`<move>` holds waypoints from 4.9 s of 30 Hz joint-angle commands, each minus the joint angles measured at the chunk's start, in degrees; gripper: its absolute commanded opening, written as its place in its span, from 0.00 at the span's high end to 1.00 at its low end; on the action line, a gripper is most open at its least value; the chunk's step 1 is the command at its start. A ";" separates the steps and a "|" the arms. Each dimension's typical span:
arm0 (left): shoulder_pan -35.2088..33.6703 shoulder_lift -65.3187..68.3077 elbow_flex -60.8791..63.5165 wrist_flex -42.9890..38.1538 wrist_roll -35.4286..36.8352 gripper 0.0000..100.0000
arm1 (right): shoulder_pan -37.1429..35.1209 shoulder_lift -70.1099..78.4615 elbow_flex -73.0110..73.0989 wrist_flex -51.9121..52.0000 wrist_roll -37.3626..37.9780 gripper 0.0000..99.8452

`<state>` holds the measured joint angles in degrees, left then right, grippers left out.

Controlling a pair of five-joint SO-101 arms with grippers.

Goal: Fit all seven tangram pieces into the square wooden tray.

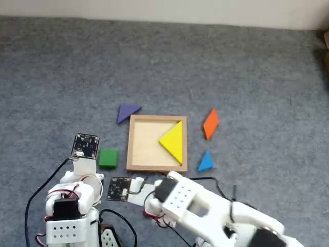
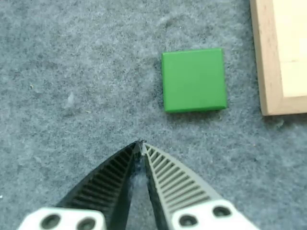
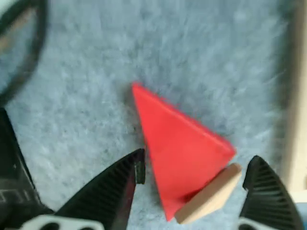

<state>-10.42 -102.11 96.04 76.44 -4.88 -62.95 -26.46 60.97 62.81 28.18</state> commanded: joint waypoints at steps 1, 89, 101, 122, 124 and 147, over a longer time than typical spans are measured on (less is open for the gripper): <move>-1.10 -1.98 1.19 0.35 -0.09 0.99 | -0.31 7.69 -4.53 -1.36 -0.70 0.68; -1.10 -1.98 1.19 0.35 -0.09 0.99 | 11.03 -7.34 -10.51 4.44 1.41 0.81; -1.10 -1.98 1.19 0.35 -0.09 0.99 | 8.04 -6.73 -10.24 8.66 -25.41 0.69; -1.10 -1.98 1.19 0.35 -0.09 0.99 | 6.37 -6.64 8.66 -9.98 -38.15 0.69; -1.10 -1.98 1.19 0.35 -0.09 0.99 | 7.60 -6.64 8.66 -9.98 -38.15 0.69; -1.10 -1.98 1.19 0.35 -0.09 0.99 | 19.65 -2.59 8.57 -0.40 -29.10 0.69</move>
<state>-10.42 -102.11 96.04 76.44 -4.88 -47.47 -32.44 69.41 57.89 -5.85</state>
